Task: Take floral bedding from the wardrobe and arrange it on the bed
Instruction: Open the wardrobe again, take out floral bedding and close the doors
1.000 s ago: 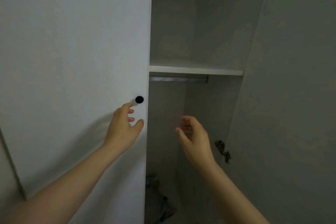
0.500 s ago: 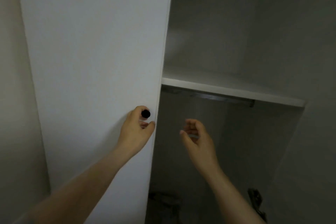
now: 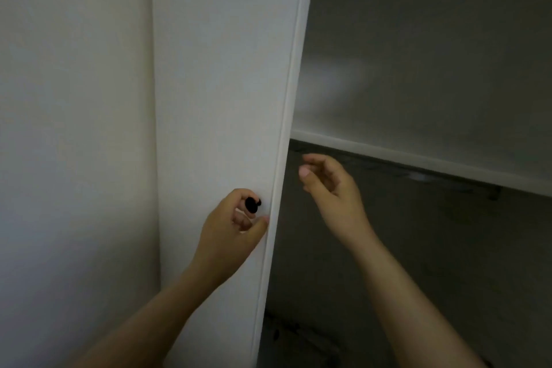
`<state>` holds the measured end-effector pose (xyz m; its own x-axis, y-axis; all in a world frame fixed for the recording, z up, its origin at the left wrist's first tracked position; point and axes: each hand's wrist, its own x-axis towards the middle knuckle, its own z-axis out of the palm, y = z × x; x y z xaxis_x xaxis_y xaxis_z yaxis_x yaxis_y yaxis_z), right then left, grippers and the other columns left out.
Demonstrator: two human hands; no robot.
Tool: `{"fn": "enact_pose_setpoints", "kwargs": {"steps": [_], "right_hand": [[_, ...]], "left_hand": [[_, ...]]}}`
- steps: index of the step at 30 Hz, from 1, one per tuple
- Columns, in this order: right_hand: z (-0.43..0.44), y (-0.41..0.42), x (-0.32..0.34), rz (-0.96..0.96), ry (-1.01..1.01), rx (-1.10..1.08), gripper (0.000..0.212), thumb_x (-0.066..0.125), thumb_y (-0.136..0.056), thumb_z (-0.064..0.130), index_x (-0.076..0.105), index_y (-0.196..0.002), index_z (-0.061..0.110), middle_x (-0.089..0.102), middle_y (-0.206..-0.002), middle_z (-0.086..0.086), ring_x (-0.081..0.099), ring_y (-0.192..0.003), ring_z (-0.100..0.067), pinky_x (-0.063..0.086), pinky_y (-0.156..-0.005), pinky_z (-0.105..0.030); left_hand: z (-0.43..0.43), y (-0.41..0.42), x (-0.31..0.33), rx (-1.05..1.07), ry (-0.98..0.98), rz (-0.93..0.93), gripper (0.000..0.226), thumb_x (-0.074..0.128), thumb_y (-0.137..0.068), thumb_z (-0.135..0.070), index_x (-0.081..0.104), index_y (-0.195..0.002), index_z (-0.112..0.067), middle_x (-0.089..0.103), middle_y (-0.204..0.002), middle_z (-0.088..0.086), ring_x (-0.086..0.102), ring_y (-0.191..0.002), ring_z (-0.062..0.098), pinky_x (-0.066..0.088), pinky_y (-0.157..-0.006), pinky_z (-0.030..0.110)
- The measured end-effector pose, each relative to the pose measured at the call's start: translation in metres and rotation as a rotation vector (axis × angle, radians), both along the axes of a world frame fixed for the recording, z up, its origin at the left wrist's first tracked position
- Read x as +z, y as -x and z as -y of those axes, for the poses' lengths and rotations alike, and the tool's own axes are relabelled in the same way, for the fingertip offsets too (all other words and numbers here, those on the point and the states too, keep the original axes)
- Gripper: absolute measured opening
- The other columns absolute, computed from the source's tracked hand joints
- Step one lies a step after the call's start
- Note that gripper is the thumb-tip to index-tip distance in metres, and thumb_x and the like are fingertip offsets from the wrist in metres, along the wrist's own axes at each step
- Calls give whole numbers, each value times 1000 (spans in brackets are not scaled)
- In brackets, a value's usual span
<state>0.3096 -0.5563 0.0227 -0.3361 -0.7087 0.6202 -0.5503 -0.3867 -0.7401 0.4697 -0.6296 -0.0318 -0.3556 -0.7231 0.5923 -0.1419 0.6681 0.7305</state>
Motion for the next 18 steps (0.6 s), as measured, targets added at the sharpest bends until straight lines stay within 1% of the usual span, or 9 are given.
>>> {"fn": "enact_pose_setpoints", "kwargs": {"steps": [3, 6, 9, 11, 15, 18], "right_hand": [[7, -21, 8, 12, -7, 107, 35, 58, -91, 29, 55, -126, 23, 65, -114, 6, 61, -108, -9, 52, -95, -41], [13, -47, 15, 37, -2, 222, 41, 56, -91, 25, 52, -131, 19, 63, -121, 2, 60, -112, -12, 53, -93, -39], [18, -71, 23, 28, 26, 319, 40, 56, -91, 16, 52, -131, 17, 63, -121, 4, 61, -110, -8, 54, -85, -25], [21, -84, 25, 25, 35, 351, 40, 56, -91, 15, 52, -131, 18, 62, -120, 7, 61, -108, -5, 53, -81, -20], [29, -108, 24, 48, 55, 409, 40, 56, -90, 16, 52, -129, 20, 63, -121, 7, 61, -108, -5, 53, -80, -18], [32, -121, 21, 88, 79, 426, 39, 57, -89, 14, 53, -128, 19, 64, -119, 6, 63, -105, -7, 54, -78, -19]], "left_hand": [[-5, -23, 1, 9, 4, 3, 22, 70, -78, -28, 54, -93, -26, 61, -77, -2, 60, -64, 19, 57, -64, 31], [-8, -49, 1, 28, 20, 1, 25, 73, -74, -30, 54, -91, -30, 60, -77, -5, 61, -65, 18, 58, -63, 31], [-8, -71, 1, 43, 31, 15, 26, 73, -74, -31, 54, -92, -29, 59, -78, -6, 61, -70, 15, 58, -66, 26], [-8, -82, 1, 52, 45, 29, 26, 72, -74, -33, 53, -91, -30, 58, -78, -7, 62, -71, 13, 56, -66, 21], [-9, -104, 1, 56, 27, 20, 25, 71, -76, -32, 52, -92, -31, 57, -75, -6, 61, -69, 7, 50, -60, 12], [-11, -121, 4, 25, 10, 6, 25, 69, -78, -27, 55, -98, -28, 63, -79, -4, 64, -73, 5, 49, -64, 9]]}}
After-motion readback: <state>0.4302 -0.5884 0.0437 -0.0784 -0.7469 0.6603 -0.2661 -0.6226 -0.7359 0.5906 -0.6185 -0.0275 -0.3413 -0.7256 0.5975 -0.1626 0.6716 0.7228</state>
